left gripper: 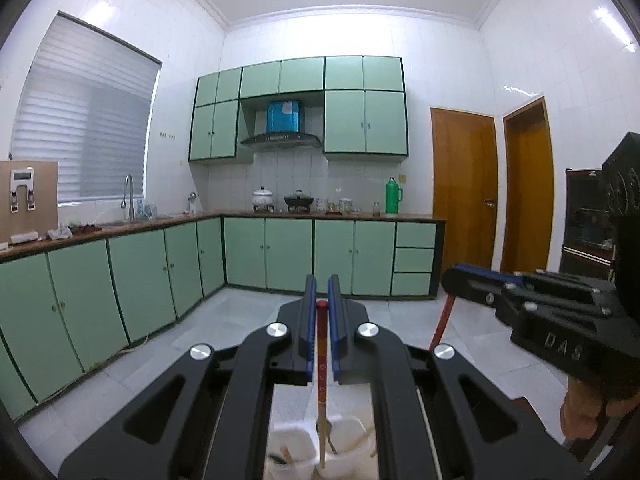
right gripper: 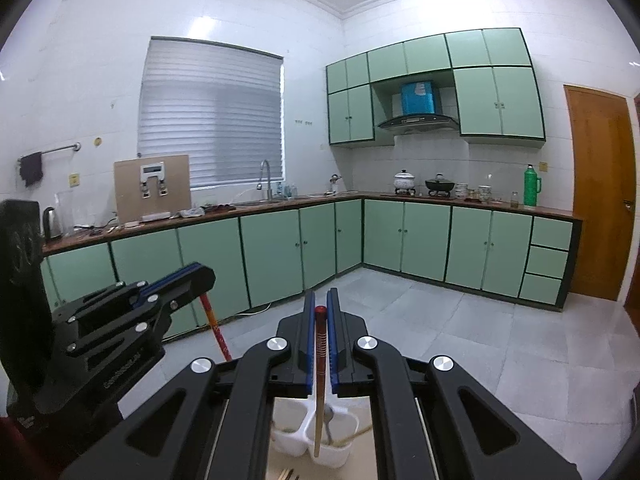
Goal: Organize utensils
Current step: 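Lift both red-patterned chopsticks over the white holder and open both tools to drop them, then move both open tools back down to the remaining chopsticks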
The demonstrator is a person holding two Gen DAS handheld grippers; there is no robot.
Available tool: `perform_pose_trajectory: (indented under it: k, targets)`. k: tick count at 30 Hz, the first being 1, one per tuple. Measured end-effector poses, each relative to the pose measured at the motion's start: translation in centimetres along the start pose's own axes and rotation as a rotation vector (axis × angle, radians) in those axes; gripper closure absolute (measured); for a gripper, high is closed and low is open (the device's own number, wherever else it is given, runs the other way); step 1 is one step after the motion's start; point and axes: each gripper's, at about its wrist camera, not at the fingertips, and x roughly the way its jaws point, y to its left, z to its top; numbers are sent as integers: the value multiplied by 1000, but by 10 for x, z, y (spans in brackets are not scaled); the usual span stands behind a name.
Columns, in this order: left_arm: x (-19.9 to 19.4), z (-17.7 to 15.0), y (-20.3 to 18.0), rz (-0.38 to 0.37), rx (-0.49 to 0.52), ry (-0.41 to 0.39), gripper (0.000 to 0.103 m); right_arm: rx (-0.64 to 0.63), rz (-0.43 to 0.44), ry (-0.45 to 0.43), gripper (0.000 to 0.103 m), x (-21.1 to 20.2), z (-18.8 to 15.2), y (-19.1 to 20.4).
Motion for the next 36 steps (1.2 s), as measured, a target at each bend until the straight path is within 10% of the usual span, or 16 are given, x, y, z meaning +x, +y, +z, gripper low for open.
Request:
perform_pose_trajectory:
  k: [26,36]
  targets:
    - [112,-85,46,86,-36,246,97,87,-53,186,96,108,-78,-33]
    - [76,-76,56,82,-56,195,72,144,-70,158,58,78,-86,-48]
